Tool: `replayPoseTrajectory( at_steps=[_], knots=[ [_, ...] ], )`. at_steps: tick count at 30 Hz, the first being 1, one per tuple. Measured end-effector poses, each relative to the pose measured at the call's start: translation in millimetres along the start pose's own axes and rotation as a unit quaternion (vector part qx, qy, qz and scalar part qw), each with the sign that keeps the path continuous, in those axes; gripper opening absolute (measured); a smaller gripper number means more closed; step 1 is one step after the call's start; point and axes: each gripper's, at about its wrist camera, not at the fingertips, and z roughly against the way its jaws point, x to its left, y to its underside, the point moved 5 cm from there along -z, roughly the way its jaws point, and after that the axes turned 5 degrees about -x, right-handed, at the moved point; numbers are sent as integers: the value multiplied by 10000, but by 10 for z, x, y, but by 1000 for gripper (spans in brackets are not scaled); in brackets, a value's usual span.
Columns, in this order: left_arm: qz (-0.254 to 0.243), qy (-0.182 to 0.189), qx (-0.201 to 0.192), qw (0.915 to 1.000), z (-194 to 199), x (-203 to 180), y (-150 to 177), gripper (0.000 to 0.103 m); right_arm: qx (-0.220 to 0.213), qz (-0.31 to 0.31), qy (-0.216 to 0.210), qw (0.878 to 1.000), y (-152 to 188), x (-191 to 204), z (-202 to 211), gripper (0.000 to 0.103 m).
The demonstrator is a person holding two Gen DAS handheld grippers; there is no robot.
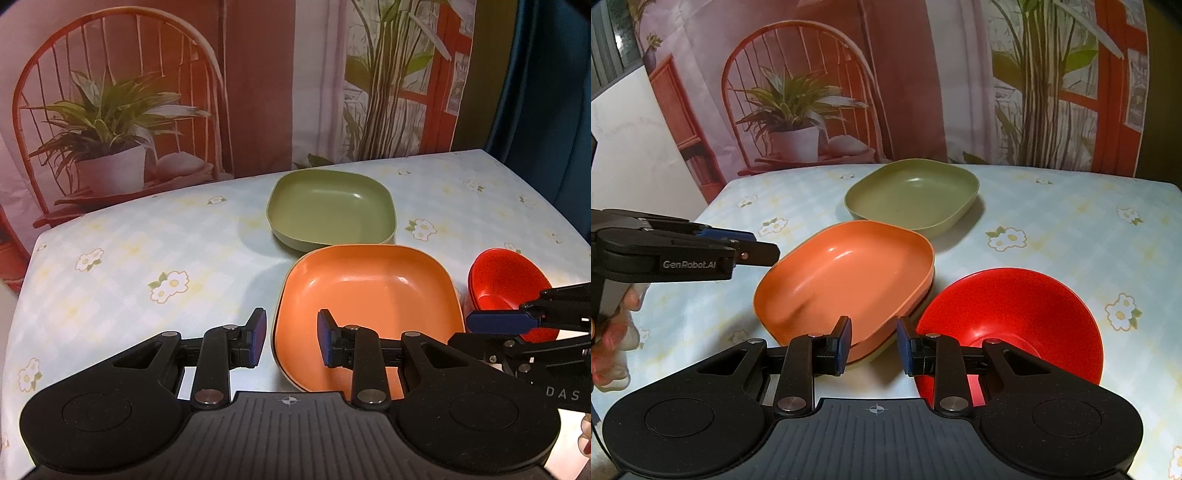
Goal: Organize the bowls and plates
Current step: 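Lower the held orange plate onto the green plate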
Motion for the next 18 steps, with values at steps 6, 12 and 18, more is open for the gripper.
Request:
replayPoseTrajectory(
  at_steps=[6,12,18],
  knots=[
    [11,-9,16,10000,11,5,19,32,3,24,13,10000,-6,3,1,26],
    [28,-26,23,10000,12,15,43,32,5,30,19,10000,-2,6,-3,26],
    [39,-42,27,10000,7,29,59,32,5,30,20,10000,-2,6,-5,26]
  ],
)
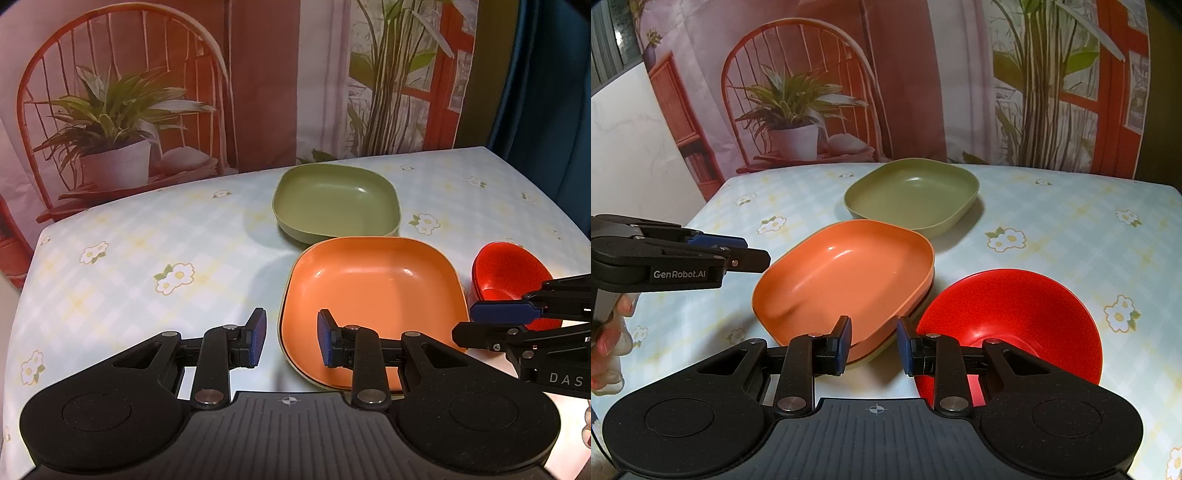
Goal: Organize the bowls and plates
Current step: 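Lower the held orange plate onto the green plate, then open both grippers and lift them off the orange plate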
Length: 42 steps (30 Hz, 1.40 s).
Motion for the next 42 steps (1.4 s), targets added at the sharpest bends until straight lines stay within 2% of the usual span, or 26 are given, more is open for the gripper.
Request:
replayPoseTrajectory(
  at_steps=[21,24,27,33,35,39,42],
  knots=[
    [77,34,-90,9999,20,-1,-29,32,-94,-16,-19,10000,-29,1,23,26],
    [88,20,-170,9998,70,-23,-74,33,-182,8,-39,9998,-81,-13,61,26],
    [88,0,-279,9996,127,-46,-119,41,-256,86,-20,9996,-148,-35,96,26],
    [247,-51,-707,9972,267,-24,-295,41,-467,188,56,9987,-334,-133,177,27],
    [262,-105,-841,9961,306,-4,-366,41,-558,235,107,9981,-405,-176,196,33],
    [128,-281,-1047,9940,356,-3,-495,57,-635,310,248,9972,-535,-262,160,38],
    [52,-308,-1071,9938,349,8,-574,59,-679,364,353,9964,-632,-319,127,47]
  ],
)
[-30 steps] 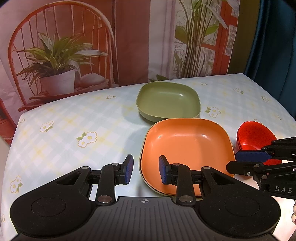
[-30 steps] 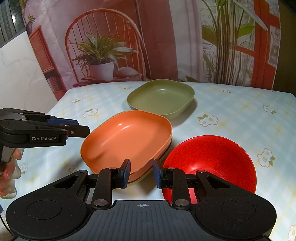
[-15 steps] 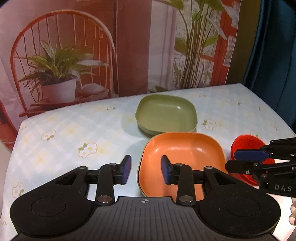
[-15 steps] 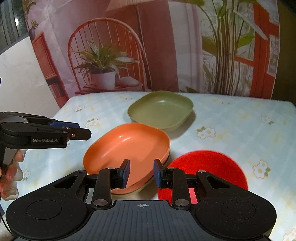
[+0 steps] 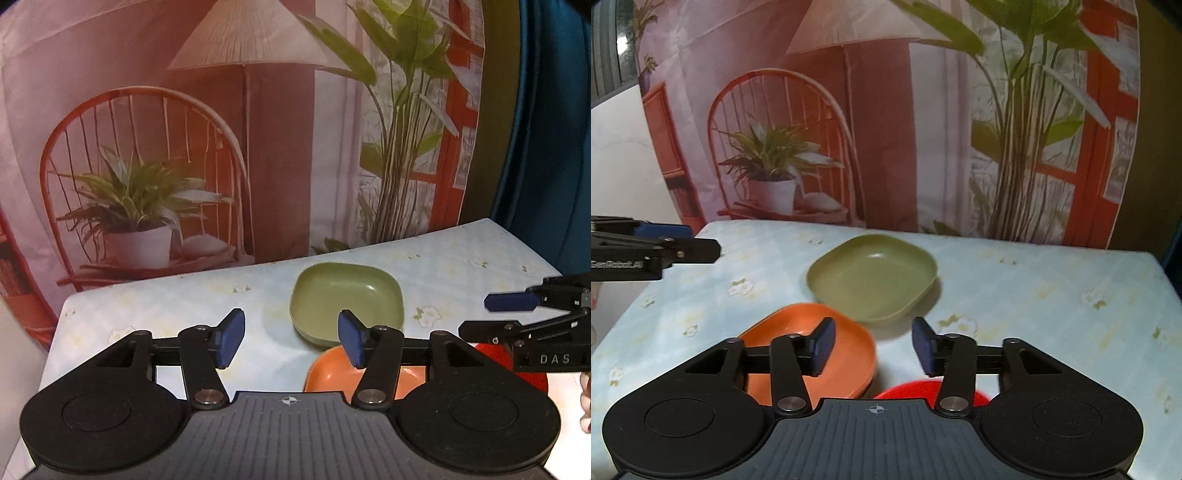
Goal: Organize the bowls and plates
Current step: 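Open both grippers and lift them off the orange plate, then move both grippers to the other green plate and close on its rim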
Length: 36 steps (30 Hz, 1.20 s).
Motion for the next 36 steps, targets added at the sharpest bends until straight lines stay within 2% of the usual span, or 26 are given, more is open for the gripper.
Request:
replayPoseTrajectory(
  at_steps=[3,8,20,24,29,32,33,36],
  knots=[
    [8,-6,2,10000,-68,38,-65,62,-19,84,103,9999,-93,-44,-63,50],
    [382,44,98,9992,-202,165,-140,62,-4,25,130,9999,-247,-147,-175,54],
    [238,-49,81,9997,-509,178,-354,62,-21,-30,142,9999,-483,-409,-450,54],
    [261,5,201,9995,-647,133,-293,62,9,36,121,9999,-501,-566,-556,54],
    [245,78,541,9982,-946,55,-104,62,128,66,132,9998,-495,-794,-754,52],
    [380,136,691,9968,-1104,27,-3,62,238,-9,1,9997,-500,-907,-903,49],
    [404,286,664,9966,-1153,6,17,62,276,-3,-7,9996,-502,-929,-950,48],
    [492,277,847,9948,-1307,-9,114,61,404,17,-128,9991,-508,-966,-1115,47]
  ],
)
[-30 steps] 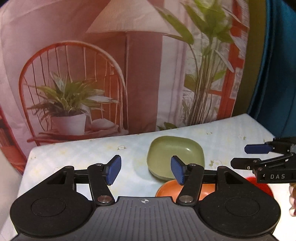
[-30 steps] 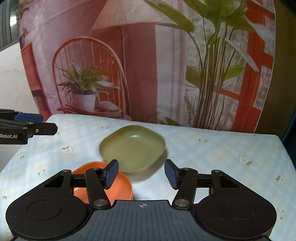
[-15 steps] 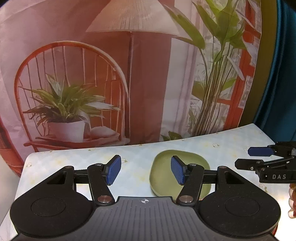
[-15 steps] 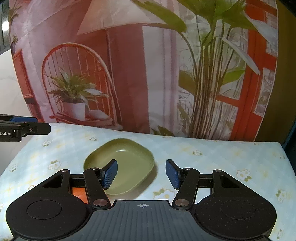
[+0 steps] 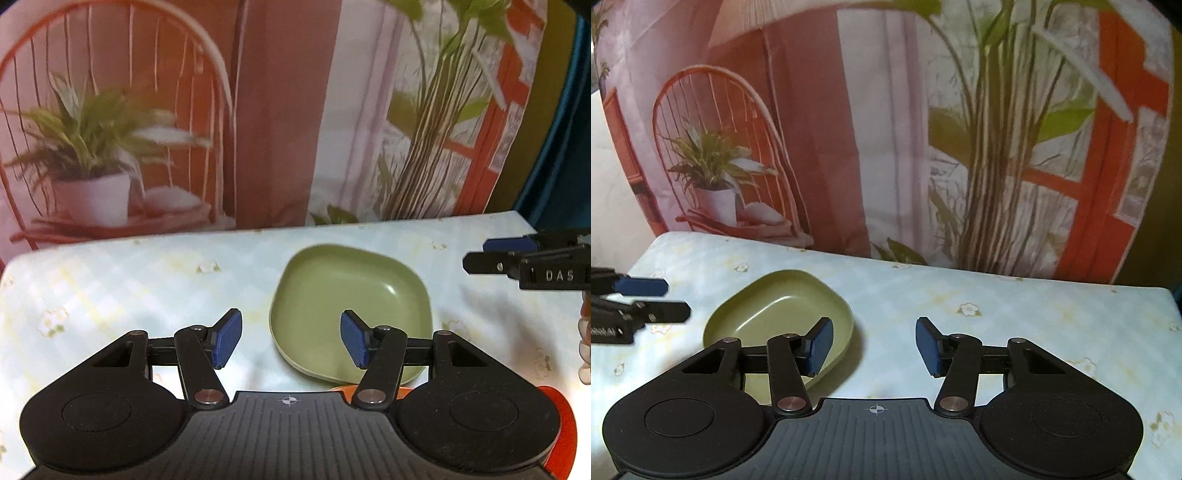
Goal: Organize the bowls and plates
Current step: 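Move both grippers to the other green plate and close on its rim, then lift the green plate with both grippers over the orange plate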
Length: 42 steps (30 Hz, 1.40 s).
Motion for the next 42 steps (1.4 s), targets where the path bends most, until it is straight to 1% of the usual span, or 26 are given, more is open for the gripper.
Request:
replayPoseTrajectory(
  at_steps=[5,9,12,14,16,17,18,21,23,24,27,32,35,42],
  knots=[
    [385,-38,211,9990,-161,116,58,59,173,-112,-223,9995,-10,-2,-287,45],
    [208,-74,315,9993,-228,128,117,52,379,23,-320,9988,40,75,-520,44],
    [351,-2,373,9987,-262,165,140,44,500,75,-355,9981,90,126,-647,42],
    [445,97,411,9981,-286,175,150,41,540,58,-346,9979,113,140,-703,40],
    [429,169,433,9980,-323,162,169,31,581,69,-355,9977,132,152,-744,38],
    [422,195,445,9979,-336,149,178,28,589,77,-368,9976,138,159,-753,36],
    [423,215,450,9979,-344,136,191,21,607,77,-383,9974,143,163,-763,34],
    [399,227,408,9981,-350,110,204,20,661,64,-401,9970,169,149,-790,26],
    [358,247,405,9982,-350,95,203,19,702,40,-445,9965,186,147,-803,14],
    [346,252,398,9983,-345,93,197,19,720,53,-451,9964,192,148,-807,12],
    [297,226,320,9988,-326,81,159,18,707,100,-404,9966,188,164,-798,11],
    [207,279,172,9992,-201,28,75,18,544,125,-341,9979,134,150,-711,10],
    [158,257,71,9995,-100,0,7,18,437,101,-353,9984,79,132,-633,9],
    [49,202,0,9998,137,-57,-63,18,189,-2,-450,9988,-82,167,-365,9]
  ],
)
